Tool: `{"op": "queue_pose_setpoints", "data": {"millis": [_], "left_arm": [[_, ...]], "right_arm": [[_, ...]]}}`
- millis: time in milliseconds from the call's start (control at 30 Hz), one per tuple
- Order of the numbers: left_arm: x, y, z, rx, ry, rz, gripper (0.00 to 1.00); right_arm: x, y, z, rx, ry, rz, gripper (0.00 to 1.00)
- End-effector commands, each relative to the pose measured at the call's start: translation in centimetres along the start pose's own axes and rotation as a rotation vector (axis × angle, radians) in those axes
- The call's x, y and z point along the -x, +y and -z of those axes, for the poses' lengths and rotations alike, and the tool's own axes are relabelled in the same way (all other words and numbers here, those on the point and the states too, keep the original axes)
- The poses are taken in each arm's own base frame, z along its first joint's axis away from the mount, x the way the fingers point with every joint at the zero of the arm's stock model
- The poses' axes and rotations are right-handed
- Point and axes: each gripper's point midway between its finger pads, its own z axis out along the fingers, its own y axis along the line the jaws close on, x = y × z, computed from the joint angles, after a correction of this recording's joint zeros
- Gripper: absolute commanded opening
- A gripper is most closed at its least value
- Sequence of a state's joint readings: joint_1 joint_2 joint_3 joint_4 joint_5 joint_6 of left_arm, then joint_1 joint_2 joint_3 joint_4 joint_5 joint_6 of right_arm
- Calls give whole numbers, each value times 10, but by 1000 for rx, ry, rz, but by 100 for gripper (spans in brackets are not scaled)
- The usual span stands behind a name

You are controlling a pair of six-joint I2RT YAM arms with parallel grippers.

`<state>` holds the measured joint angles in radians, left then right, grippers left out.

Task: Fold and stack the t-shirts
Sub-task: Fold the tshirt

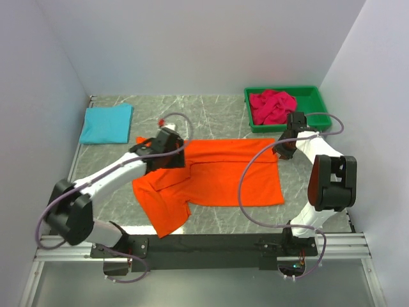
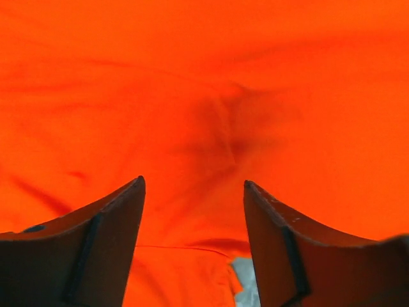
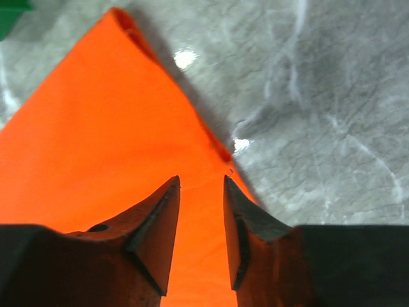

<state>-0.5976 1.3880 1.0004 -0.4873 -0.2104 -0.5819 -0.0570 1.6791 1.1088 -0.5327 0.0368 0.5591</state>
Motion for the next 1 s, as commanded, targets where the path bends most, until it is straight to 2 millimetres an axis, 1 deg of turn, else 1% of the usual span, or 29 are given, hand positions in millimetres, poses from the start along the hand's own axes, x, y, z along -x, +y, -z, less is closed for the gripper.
{"op": "queue_pose_setpoints", "data": {"millis": [0, 33, 67, 100, 133, 167, 200, 267, 300, 333, 367, 400, 433, 467, 533, 633, 700, 733, 800, 833, 900, 967], "left_arm": [[-19, -22, -12, 43, 63, -50, 66], [-24, -27, -15, 48, 75, -67, 62], [-25, -36, -16, 41, 79, -78, 59], [-29, -39, -20, 48, 91, -87, 58], [-36, -39, -29, 67, 111, -100, 56], [-35, -45, -31, 64, 108, -105, 53], [-39, -45, -38, 80, 120, -113, 52], [-41, -47, -44, 92, 126, -120, 50], [-39, -50, -47, 95, 121, -118, 49], [-44, -47, -53, 115, 140, -128, 48], [-41, -49, -55, 122, 133, -129, 47], [-45, -48, -61, 139, 147, -137, 46], [-48, -47, -63, 151, 158, -145, 45], [-46, -49, -65, 153, 155, -149, 45], [-52, -48, -70, 171, 173, -164, 43], [-56, -48, -72, 187, 181, -176, 34], [-59, -45, -71, 201, 193, -178, 31], [-59, -43, -71, 209, 196, -180, 26], [-63, -40, -69, 220, 208, -185, 22], [-64, -40, -68, 218, 214, -183, 17], [-68, -42, -65, 200, 229, -180, 16], [-79, -47, -61, 166, 271, -169, 18]], "right_arm": [[10, 15, 19, 56, -76, 18, 43], [11, 18, 20, 73, -82, 14, 44], [8, 18, 20, 81, -78, 8, 46], [7, 20, 23, 93, -83, 6, 46], [7, 22, 24, 104, -89, 6, 47], [4, 23, 24, 111, -84, 5, 49], [3, 24, 25, 115, -83, 8, 49], [-1, 24, 24, 119, -78, 13, 50], [-1, 25, 24, 122, -80, 14, 49], [-1, 25, 24, 124, -83, 15, 49], [-3, 23, 23, 121, -79, 15, 49], [-3, 23, 23, 122, -82, 17, 50], [-4, 23, 23, 123, -81, 18, 49], [-5, 22, 22, 123, -82, 18, 50], [-5, 22, 20, 120, -80, 23, 49], [-9, 19, 17, 115, -72, 24, 50], [-10, 18, 16, 113, -72, 24, 49], [-11, 18, 15, 114, -69, 24, 50], [-10, 19, 16, 116, -71, 25, 49], [-11, 18, 16, 114, -71, 25, 49], [-12, 21, 18, 134, -64, 26, 49], [-11, 22, 20, 140, -68, 29, 49]]}}
